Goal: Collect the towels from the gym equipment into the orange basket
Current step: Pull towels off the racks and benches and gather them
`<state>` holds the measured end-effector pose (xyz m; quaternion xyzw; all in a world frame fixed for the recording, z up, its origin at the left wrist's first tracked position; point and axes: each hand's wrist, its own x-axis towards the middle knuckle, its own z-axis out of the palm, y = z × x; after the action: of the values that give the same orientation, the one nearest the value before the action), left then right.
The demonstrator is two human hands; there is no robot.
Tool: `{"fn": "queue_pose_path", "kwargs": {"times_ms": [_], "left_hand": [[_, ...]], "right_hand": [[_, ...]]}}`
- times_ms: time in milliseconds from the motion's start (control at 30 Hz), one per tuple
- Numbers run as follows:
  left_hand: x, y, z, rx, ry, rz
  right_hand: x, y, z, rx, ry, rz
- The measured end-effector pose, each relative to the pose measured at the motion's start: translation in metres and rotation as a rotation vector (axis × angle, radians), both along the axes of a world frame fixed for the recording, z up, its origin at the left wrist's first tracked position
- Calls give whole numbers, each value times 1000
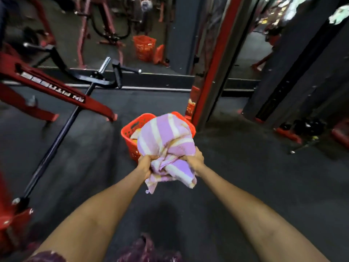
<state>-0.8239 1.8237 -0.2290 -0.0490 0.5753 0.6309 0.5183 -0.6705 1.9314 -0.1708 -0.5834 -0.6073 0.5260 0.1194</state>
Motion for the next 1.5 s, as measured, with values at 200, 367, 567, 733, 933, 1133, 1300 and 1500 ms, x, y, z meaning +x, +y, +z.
{"fn": "queue_pose_path", "kwargs": {"times_ms": [200, 367, 567, 733, 933, 1133, 1300, 1500], "left_hand": [[-49, 52, -26, -41, 26, 179], [-112, 114, -64, -79, 12, 230], [-161, 194, -66, -85, -22, 259], [-188, 239, -73, -126, -60, 368], [-229, 267, -119, -198, -85, 494], [-262, 305, -141, -331, -120, 587], [-277, 338, -159, -342, -208, 594], [-304, 364, -232, -393, -179, 674]], "right_hand": [[-58, 72, -20, 66, 71, 195], [-122, 136, -40, 80, 83, 286], [-186, 225, -50, -1, 128, 296], [-235, 276, -67, -36, 103, 358], [-292, 322, -105, -152, 77, 477], [-345, 372, -158, -232, -8, 512], [-371, 411, -212, -318, -76, 536], [-398, 441, -301, -329, -103, 559]]}}
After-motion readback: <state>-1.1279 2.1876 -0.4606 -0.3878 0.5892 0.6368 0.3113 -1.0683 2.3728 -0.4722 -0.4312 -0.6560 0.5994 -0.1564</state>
